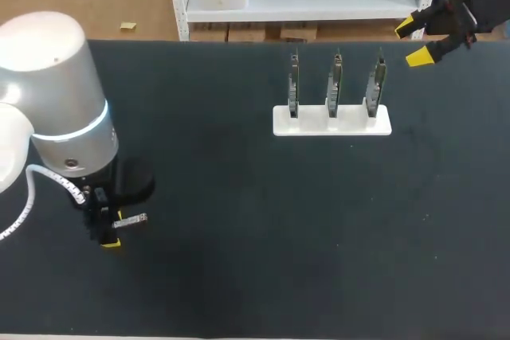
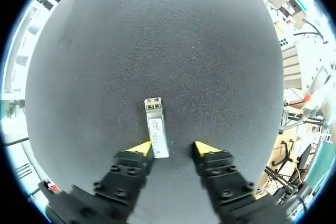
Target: Pick up the optical module with the left hand, and insert it into the network port with the right hand.
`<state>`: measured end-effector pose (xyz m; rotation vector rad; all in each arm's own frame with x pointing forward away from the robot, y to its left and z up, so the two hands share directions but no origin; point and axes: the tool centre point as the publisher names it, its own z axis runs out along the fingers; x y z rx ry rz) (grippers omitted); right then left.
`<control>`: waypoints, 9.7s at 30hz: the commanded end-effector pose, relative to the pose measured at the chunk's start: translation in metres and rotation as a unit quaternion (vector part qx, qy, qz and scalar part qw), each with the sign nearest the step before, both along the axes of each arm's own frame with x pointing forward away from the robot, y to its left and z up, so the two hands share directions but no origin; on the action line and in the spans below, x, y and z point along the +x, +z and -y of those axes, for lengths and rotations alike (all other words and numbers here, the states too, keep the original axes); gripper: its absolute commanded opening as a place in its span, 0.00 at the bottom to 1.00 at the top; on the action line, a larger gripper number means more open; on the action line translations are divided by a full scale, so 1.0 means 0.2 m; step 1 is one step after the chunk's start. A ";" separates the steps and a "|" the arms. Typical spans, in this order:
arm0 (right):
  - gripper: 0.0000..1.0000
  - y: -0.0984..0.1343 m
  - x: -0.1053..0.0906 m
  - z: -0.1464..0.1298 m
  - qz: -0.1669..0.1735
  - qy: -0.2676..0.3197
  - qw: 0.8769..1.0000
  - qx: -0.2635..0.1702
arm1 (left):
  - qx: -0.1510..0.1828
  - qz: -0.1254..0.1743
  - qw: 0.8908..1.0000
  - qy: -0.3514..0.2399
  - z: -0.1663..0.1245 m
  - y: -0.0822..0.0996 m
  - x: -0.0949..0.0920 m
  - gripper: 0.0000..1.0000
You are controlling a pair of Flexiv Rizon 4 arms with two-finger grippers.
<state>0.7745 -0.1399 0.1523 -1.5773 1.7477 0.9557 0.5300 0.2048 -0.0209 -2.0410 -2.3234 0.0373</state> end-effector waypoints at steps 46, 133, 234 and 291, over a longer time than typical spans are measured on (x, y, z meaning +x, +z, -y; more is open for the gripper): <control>1.00 0.00 -0.01 0.00 0.001 -0.002 1.000 0.000 | -0.423 0.292 0.849 0.120 0.36 0.95 0.98 0.00; 1.00 0.00 -0.01 0.00 0.001 -0.002 1.000 0.000 | -0.703 0.084 0.701 -0.080 2.20 1.14 1.19 0.00; 1.00 0.00 -0.01 0.00 0.001 -0.002 1.000 0.000 | -0.663 0.028 0.747 -0.019 2.35 0.95 1.21 0.00; 1.00 0.24 0.05 0.02 0.058 -0.024 0.998 0.027 | -0.657 0.032 0.753 -0.014 2.36 0.94 1.21 0.00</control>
